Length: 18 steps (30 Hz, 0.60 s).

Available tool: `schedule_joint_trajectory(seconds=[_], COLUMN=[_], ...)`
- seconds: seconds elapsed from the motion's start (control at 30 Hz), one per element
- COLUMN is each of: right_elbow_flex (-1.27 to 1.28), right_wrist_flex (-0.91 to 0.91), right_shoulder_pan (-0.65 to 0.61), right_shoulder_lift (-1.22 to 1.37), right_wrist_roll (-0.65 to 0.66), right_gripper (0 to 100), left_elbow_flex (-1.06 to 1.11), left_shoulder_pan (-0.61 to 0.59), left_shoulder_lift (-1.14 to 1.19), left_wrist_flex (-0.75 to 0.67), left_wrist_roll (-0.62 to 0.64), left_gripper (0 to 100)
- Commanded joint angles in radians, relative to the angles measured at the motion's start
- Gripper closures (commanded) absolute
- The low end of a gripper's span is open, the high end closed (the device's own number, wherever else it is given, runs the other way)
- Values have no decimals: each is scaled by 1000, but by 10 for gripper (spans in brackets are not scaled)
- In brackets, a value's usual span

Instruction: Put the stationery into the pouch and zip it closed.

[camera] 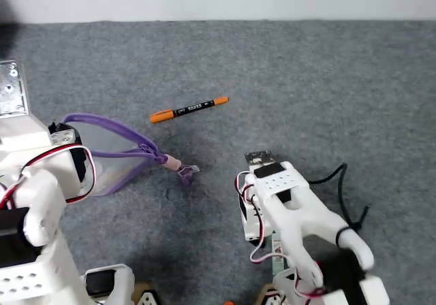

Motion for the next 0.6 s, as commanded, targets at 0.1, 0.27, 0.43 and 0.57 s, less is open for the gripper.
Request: schedule_joint_trajectory(seconds=[0.1, 0.27, 0.43, 0.57], right_elbow_flex=[-3, -9, -107, -255], right_wrist_flex=[-33, -1, 145, 223], right_shoulder_pan=[10, 2, -18, -56], right_shoulder_lift=[42, -8, -277, -544], right_wrist_roll=[9, 11, 9, 9], right_gripper=[982, 990, 990, 991], left_elbow_flex=[61, 61, 61, 61], left_shoulder_pan=[-2, -2, -2, -2], left_shoulder_lift=[5, 5, 5, 5], left_wrist_flex=[35, 35, 35, 31], left_wrist_roll=[11, 9, 9, 9], left_gripper=[987, 987, 987, 987])
